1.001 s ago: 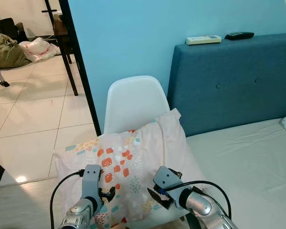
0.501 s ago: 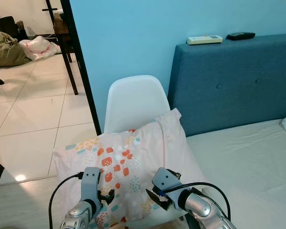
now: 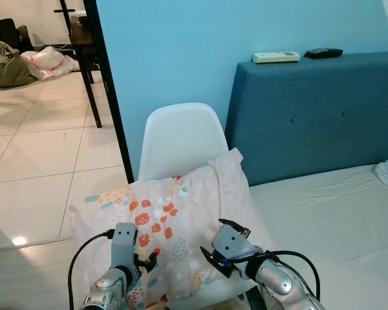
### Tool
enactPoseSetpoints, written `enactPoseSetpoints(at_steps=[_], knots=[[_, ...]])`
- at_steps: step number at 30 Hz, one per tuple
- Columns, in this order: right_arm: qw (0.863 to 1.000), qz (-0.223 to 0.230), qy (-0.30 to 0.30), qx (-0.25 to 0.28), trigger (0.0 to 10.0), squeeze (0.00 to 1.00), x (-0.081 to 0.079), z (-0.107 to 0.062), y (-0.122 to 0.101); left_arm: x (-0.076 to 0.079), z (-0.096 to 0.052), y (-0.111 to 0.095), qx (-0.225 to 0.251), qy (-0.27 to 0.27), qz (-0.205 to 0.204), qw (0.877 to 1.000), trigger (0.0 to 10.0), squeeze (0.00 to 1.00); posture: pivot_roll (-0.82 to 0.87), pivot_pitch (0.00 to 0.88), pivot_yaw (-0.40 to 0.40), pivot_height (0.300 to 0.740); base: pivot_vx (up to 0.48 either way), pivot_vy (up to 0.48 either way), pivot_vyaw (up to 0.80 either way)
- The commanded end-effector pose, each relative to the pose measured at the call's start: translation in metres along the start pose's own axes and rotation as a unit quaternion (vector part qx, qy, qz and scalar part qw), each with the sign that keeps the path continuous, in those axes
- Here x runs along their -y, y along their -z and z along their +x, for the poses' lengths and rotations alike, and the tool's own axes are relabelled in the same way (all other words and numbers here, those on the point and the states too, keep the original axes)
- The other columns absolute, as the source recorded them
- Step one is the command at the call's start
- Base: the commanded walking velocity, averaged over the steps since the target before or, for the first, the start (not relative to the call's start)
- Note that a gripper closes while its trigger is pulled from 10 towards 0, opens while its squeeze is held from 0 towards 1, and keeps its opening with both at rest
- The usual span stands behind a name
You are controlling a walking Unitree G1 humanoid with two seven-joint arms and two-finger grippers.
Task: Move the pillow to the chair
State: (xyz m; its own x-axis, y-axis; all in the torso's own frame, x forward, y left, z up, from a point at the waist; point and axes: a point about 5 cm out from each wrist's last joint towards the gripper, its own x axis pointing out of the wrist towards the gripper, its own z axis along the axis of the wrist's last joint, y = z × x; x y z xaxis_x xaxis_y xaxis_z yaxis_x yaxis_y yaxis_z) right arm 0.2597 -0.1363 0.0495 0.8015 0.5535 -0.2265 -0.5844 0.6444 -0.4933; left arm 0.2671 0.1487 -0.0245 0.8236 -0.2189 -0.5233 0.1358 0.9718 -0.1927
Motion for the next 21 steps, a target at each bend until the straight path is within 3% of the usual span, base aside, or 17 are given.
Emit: enactPoseSetpoints(at_steps=[1,4,5,6,7,8,9,10,15,16,19,21], knots=[[1.000,0.005,0.028,0.006,10.0,0.00,0.007,-0.001,0.001,0.002,0.000,0.003,-0.003,0.000,-0.009,1.000,10.0,0.00,-0.08,0.015,-0.019,0.740,0.000,0.000,0.00],[0.984,0.126,0.122,-0.002,10.0,0.00,0.027,-0.001,0.013,-0.001,0.001,-0.002,0.004,-0.012,-0.015,1.000,10.0,0.00,-0.06,0.012,-0.026,0.740,0.000,0.000,0.00],[0.984,0.126,0.122,-0.002,10.0,0.00,0.027,-0.001,0.013,-0.001,0.001,-0.002,0.004,-0.012,-0.015,1.000,10.0,0.00,-0.06,0.012,-0.026,0.740,0.000,0.000,0.00],[0.968,0.185,0.171,-0.009,10.0,0.00,0.039,-0.002,0.020,-0.003,0.001,-0.004,0.009,-0.019,-0.019,1.000,10.0,0.00,-0.06,0.012,-0.026,0.740,0.000,0.000,0.00],[0.968,0.185,0.171,-0.009,10.0,0.00,0.039,-0.002,0.020,-0.003,0.001,-0.004,0.009,-0.019,-0.019,1.000,10.0,0.00,-0.06,0.012,-0.026,0.740,0.000,0.000,0.00],[0.942,0.249,0.224,-0.023,10.0,0.00,0.051,-0.006,0.030,-0.006,0.001,-0.005,0.012,-0.024,-0.021,0.999,10.0,0.00,-0.05,0.006,-0.026,0.740,0.000,0.000,0.00],[0.878,0.380,0.279,-0.079,10.0,0.00,0.058,-0.013,0.059,-0.013,-0.001,-0.005,0.016,-0.036,-0.024,0.999,10.0,0.00,-0.03,0.001,-0.028,0.740,0.000,0.000,0.00],[0.860,0.413,0.285,-0.093,10.0,0.00,0.055,-0.014,0.066,-0.015,-0.002,-0.005,0.016,-0.040,-0.024,0.999,10.0,0.00,-0.03,0.001,-0.028,0.740,0.000,0.000,0.00],[0.842,0.447,0.273,-0.133,10.0,0.00,0.041,-0.016,0.079,-0.022,-0.004,-0.006,0.017,-0.052,-0.025,0.998,10.0,0.00,-0.02,0.021,-0.029,0.740,0.000,0.000,0.00],[0.836,0.446,0.270,-0.169,10.0,0.00,0.032,-0.018,0.087,-0.027,-0.006,-0.005,0.014,-0.061,-0.024,0.998,10.0,0.00,-0.02,0.024,-0.026,0.740,0.000,0.000,0.00],[0.846,0.425,0.269,-0.180,10.0,0.00,0.029,-0.019,0.088,-0.031,-0.007,-0.005,0.017,-0.066,-0.024,0.997,10.0,0.00,-0.02,0.041,-0.011,0.740,0.000,0.000,0.00],[0.843,0.429,0.270,-0.177,10.0,0.00,0.028,-0.018,0.087,-0.033,-0.008,-0.005,0.019,-0.068,-0.023,0.997,10.0,0.00,-0.02,0.049,-0.007,0.740,0.000,0.000,0.00]])
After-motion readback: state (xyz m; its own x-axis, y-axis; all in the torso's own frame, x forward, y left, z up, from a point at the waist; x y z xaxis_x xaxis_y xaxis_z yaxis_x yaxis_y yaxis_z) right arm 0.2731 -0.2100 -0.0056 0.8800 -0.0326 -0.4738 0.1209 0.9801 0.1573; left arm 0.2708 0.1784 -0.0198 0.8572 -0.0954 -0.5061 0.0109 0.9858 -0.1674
